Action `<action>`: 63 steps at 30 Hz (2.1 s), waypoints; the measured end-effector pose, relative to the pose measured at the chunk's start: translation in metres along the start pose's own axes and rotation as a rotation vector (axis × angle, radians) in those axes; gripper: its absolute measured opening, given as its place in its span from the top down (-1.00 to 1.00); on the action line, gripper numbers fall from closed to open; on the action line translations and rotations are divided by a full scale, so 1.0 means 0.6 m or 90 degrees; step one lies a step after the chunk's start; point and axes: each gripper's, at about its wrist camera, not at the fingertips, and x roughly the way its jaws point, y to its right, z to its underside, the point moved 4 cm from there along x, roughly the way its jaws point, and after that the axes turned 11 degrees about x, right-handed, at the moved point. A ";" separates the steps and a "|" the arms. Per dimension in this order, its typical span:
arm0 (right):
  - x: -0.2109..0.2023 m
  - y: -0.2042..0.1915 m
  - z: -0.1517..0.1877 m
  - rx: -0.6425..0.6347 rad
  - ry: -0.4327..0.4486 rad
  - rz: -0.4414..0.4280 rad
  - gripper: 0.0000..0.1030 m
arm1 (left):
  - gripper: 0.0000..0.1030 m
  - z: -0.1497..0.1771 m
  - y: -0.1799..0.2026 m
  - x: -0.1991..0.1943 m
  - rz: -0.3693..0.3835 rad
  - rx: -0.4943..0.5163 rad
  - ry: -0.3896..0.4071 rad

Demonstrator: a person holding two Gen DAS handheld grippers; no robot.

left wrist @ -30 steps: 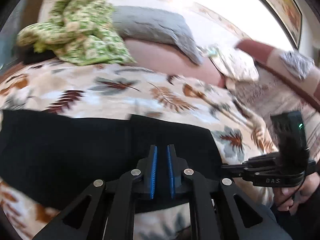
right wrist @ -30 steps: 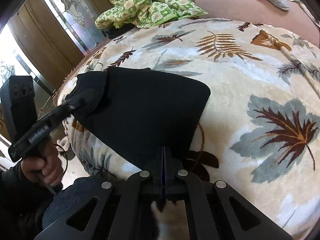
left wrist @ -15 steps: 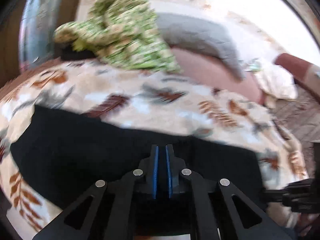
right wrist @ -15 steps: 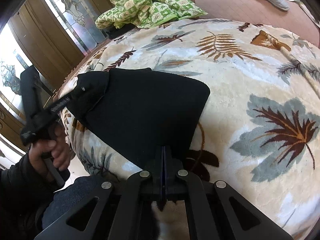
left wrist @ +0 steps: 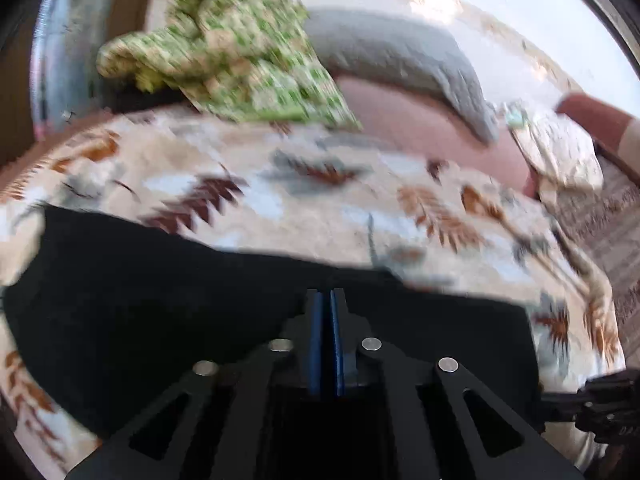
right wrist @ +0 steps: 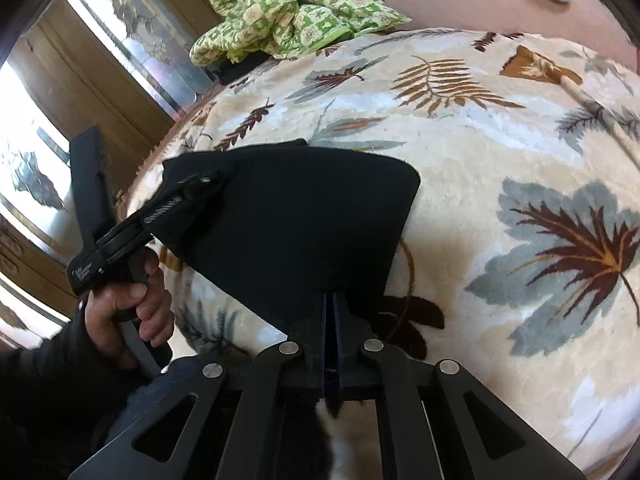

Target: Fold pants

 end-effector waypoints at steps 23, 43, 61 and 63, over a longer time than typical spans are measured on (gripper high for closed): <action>0.011 0.022 -0.082 -0.013 0.107 0.060 0.79 | 0.77 0.025 -0.002 0.057 -0.018 0.006 -0.083; -0.034 0.074 -0.051 0.096 0.166 0.167 0.32 | 0.59 0.017 -0.042 0.052 0.118 -0.085 -0.091; 0.016 0.100 -0.041 0.096 0.107 0.287 -0.72 | -0.59 0.153 -0.438 -0.117 0.147 -0.560 0.028; 0.015 0.102 -0.040 0.099 0.110 0.285 -0.72 | -0.63 0.153 -0.456 -0.105 0.175 -0.599 0.050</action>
